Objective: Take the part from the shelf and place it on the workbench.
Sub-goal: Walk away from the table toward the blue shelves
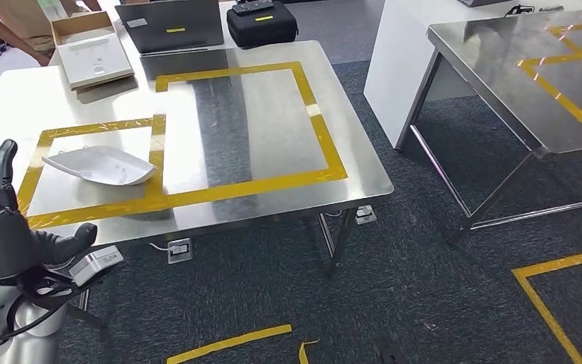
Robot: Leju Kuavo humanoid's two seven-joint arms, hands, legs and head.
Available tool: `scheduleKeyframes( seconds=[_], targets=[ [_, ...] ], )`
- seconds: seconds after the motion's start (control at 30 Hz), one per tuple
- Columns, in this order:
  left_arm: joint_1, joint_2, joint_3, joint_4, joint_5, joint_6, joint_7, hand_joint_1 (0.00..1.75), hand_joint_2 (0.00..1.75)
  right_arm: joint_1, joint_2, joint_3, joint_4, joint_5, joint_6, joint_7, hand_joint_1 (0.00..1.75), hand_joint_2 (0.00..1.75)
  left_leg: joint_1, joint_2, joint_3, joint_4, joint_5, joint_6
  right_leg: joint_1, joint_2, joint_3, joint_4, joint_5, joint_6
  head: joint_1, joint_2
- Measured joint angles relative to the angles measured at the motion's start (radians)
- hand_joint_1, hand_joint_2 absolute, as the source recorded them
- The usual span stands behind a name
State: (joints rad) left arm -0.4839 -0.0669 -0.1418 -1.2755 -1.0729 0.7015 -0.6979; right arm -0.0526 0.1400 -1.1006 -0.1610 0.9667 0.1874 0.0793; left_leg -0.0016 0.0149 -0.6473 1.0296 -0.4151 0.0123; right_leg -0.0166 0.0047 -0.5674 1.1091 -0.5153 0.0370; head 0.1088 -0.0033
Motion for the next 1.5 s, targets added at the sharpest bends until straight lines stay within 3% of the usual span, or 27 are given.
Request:
scheduleKeyframes(
  seconds=[0.07,0.17,0.23,0.3,0.33,0.4,0.47,0.53,0.6,0.73,0.77,0.8,0.87,0.9,0.93,0.97,1.03,1.1,1.17,1.2,1.23,1.3,1.33,1.37,1.43,1.47,1.5],
  targets=[
    [0.009,0.001,0.000,-0.009,0.000,0.000,0.000,0.00,0.00,0.001,0.000,0.000,0.000,0.000,0.000,0.000,0.00,0.00,-0.001,0.000,-0.009,0.006,0.012,-0.012,0.005,0.003,0.040,-0.070,-0.019,-0.015,0.014,0.000],
    [0.023,0.006,0.001,-0.015,0.001,0.000,-0.001,0.00,0.00,0.002,0.000,0.000,0.000,0.000,-0.002,0.000,0.00,0.00,0.000,-0.004,-0.018,0.013,0.012,-0.029,0.003,0.000,0.026,-0.077,0.001,-0.045,0.018,0.000],
    [0.032,0.011,0.004,-0.016,0.000,0.000,-0.001,0.00,0.00,0.001,0.001,0.000,0.000,0.002,-0.006,0.003,0.00,0.00,0.004,-0.009,-0.043,0.078,-0.054,-0.041,-0.001,-0.004,0.009,-0.081,0.022,-0.058,0.019,0.000],
    [0.046,0.012,0.012,-0.017,-0.009,0.000,-0.001,0.00,0.00,0.000,0.000,0.000,0.000,0.003,-0.010,0.009,0.00,0.00,0.007,-0.011,-0.077,0.205,-0.140,-0.050,-0.001,-0.004,-0.015,-0.080,0.041,-0.062,0.019,0.000],
    [0.058,0.012,0.017,-0.019,-0.018,0.000,-0.001,0.00,0.00,0.000,0.000,0.000,0.000,0.003,-0.011,0.011,0.00,0.00,0.008,-0.011,-0.084,0.257,-0.160,-0.053,-0.001,-0.004,-0.027,-0.080,0.050,-0.061,0.019,0.000],
    [0.091,0.010,0.027,-0.030,-0.039,0.000,-0.001,0.00,0.00,0.000,0.001,0.000,0.000,0.003,-0.011,0.014,0.00,0.00,0.010,-0.011,-0.053,0.268,-0.144,-0.054,-0.002,-0.003,-0.051,-0.078,0.068,-0.057,0.020,0.000],
    [0.121,0.003,0.036,-0.050,-0.056,0.000,-0.001,0.00,0.00,0.000,0.001,0.000,0.000,0.002,-0.012,0.017,0.00,0.00,0.011,-0.012,0.040,0.147,-0.107,-0.052,-0.004,-0.002,-0.069,-0.076,0.083,-0.049,0.021,0.000],
    [0.149,-0.007,0.043,-0.075,-0.064,0.000,-0.001,0.00,0.00,0.000,0.001,0.000,0.000,0.000,-0.013,0.017,0.00,0.00,0.007,-0.016,0.121,0.026,-0.107,-0.043,-0.004,-0.002,-0.078,-0.076,0.096,-0.036,0.027,0.000],
    [0.168,-0.012,0.048,-0.090,-0.066,0.000,-0.001,0.00,0.00,-0.001,0.001,0.000,0.000,-0.001,-0.013,0.016,0.00,0.00,0.002,-0.019,0.143,-0.008,-0.114,-0.035,-0.004,-0.002,-0.079,-0.079,0.104,-0.028,0.034,0.000],
    [0.174,-0.013,0.049,-0.095,-0.067,0.000,-0.001,0.00,0.00,-0.001,0.001,0.000,0.000,-0.001,-0.013,0.016,0.00,0.00,0.002,-0.020,0.141,-0.006,-0.112,-0.032,-0.005,-0.002,-0.078,-0.080,0.107,-0.027,0.038,0.000],
    [0.192,-0.016,0.051,-0.107,-0.068,0.000,-0.001,0.00,0.00,0.001,0.001,-0.001,0.000,-0.001,-0.013,0.014,0.00,0.00,0.002,-0.019,0.136,-0.010,-0.106,-0.025,-0.006,-0.001,-0.079,-0.082,0.111,-0.021,0.042,0.000],
    [0.223,-0.023,0.054,-0.129,-0.067,0.000,-0.001,0.00,0.00,0.002,0.001,-0.003,0.000,-0.002,-0.012,0.012,0.00,0.00,0.002,-0.017,0.126,-0.012,-0.094,-0.012,-0.007,-0.001,-0.089,-0.060,0.085,-0.013,0.049,0.000],
    [0.327,-0.042,0.064,-0.197,-0.058,0.000,-0.001,0.00,0.00,0.006,-0.001,-0.008,0.000,-0.003,-0.012,0.005,0.00,0.00,-0.003,-0.009,0.077,-0.013,-0.054,0.015,-0.005,-0.001,-0.123,0.087,-0.009,0.002,0.078,0.000],
    [0.368,-0.049,0.070,-0.226,-0.051,0.000,-0.001,0.00,0.00,0.006,-0.002,-0.010,0.000,-0.003,-0.012,0.003,0.00,0.00,-0.006,-0.006,0.053,-0.010,-0.036,0.021,-0.002,-0.002,-0.121,0.144,-0.048,0.001,0.090,0.000],
    [0.402,-0.053,0.078,-0.249,-0.047,0.000,-0.001,0.00,0.00,0.007,-0.002,-0.011,0.000,-0.002,-0.013,0.002,0.00,0.00,-0.010,-0.004,0.031,-0.006,-0.023,0.022,0.003,-0.001,-0.095,0.156,-0.048,-0.004,0.101,0.001],
    [0.421,-0.057,0.085,-0.266,-0.046,0.000,-0.001,0.00,0.00,0.007,-0.003,-0.013,0.000,-0.002,-0.014,0.004,0.00,0.00,-0.011,-0.004,0.021,-0.003,-0.016,0.021,0.008,-0.001,-0.042,0.088,-0.028,-0.013,0.107,0.001],
    [0.458,-0.068,0.101,-0.299,-0.041,0.000,-0.001,0.00,0.00,0.006,-0.004,-0.016,0.000,-0.003,-0.017,0.010,0.00,0.00,-0.014,-0.003,0.007,0.000,-0.002,0.015,0.018,0.000,0.050,-0.048,-0.019,-0.031,0.113,0.001],
    [0.493,-0.082,0.120,-0.324,-0.029,0.000,-0.001,0.00,0.00,0.007,-0.006,-0.020,0.000,-0.005,-0.022,0.015,0.00,0.00,-0.013,-0.003,0.004,-0.004,0.015,0.005,0.025,0.000,0.078,-0.102,-0.024,-0.041,0.118,0.002],
    [0.519,-0.096,0.145,-0.332,-0.015,0.000,0.002,0.00,0.00,0.008,-0.006,-0.026,0.000,-0.008,-0.025,0.016,0.00,0.00,-0.011,-0.005,0.002,-0.008,0.024,-0.006,0.022,-0.003,0.068,-0.110,-0.005,-0.052,0.121,0.002],
    [0.527,-0.102,0.162,-0.329,-0.008,0.000,0.009,0.00,0.00,0.008,-0.005,-0.028,0.000,-0.010,-0.026,0.016,0.00,0.00,-0.011,-0.008,-0.003,0.001,0.008,-0.013,0.019,-0.005,0.060,-0.115,0.007,-0.058,0.120,0.002],
    [0.532,-0.107,0.183,-0.317,0.001,0.000,0.022,0.00,0.00,0.008,-0.005,-0.031,0.000,-0.013,-0.027,0.015,0.00,0.00,-0.010,-0.011,-0.012,0.027,-0.026,-0.020,0.014,-0.008,0.051,-0.120,0.020,-0.063,0.117,0.002],
    [0.531,-0.112,0.240,-0.262,0.029,0.000,0.062,0.00,0.00,0.008,-0.004,-0.036,0.000,-0.016,-0.028,0.013,0.00,0.00,-0.003,-0.015,-0.037,0.129,-0.128,-0.035,0.010,-0.010,0.025,-0.122,0.044,-0.068,0.109,0.002],
    [0.526,-0.111,0.275,-0.218,0.048,0.000,0.085,0.00,0.00,0.008,-0.004,-0.039,0.000,-0.016,-0.029,0.012,0.00,0.00,0.001,-0.015,-0.047,0.190,-0.162,-0.041,0.010,-0.010,0.010,-0.121,0.056,-0.067,0.105,0.002],
    [0.517,-0.107,0.317,-0.161,0.075,0.000,0.103,0.00,0.00,0.009,-0.004,-0.040,0.000,-0.015,-0.029,0.011,0.00,0.00,0.006,-0.014,-0.048,0.237,-0.172,-0.047,0.008,-0.011,-0.007,-0.118,0.068,-0.065,0.102,0.002],
    [0.490,-0.091,0.411,-0.018,0.146,0.000,0.121,0.00,0.00,0.011,-0.004,-0.042,0.000,-0.010,-0.027,0.011,0.00,0.00,0.013,-0.014,-0.009,0.245,-0.126,-0.055,0.005,-0.012,-0.042,-0.111,0.092,-0.059,0.100,0.002],
    [0.473,-0.080,0.461,0.065,0.193,0.000,0.120,0.00,0.00,0.011,-0.004,-0.042,0.000,-0.006,-0.026,0.011,0.00,0.00,0.016,-0.014,0.035,0.199,-0.098,-0.058,0.003,-0.012,-0.059,-0.105,0.103,-0.055,0.100,0.002],
    [0.454,-0.064,0.510,0.156,0.243,0.000,0.120,0.00,0.00,0.011,-0.004,-0.042,0.000,-0.002,-0.025,0.012,0.00,0.00,0.017,-0.015,0.090,0.129,-0.095,-0.060,0.002,-0.011,-0.073,-0.100,0.112,-0.050,0.100,0.002]
  ],
)
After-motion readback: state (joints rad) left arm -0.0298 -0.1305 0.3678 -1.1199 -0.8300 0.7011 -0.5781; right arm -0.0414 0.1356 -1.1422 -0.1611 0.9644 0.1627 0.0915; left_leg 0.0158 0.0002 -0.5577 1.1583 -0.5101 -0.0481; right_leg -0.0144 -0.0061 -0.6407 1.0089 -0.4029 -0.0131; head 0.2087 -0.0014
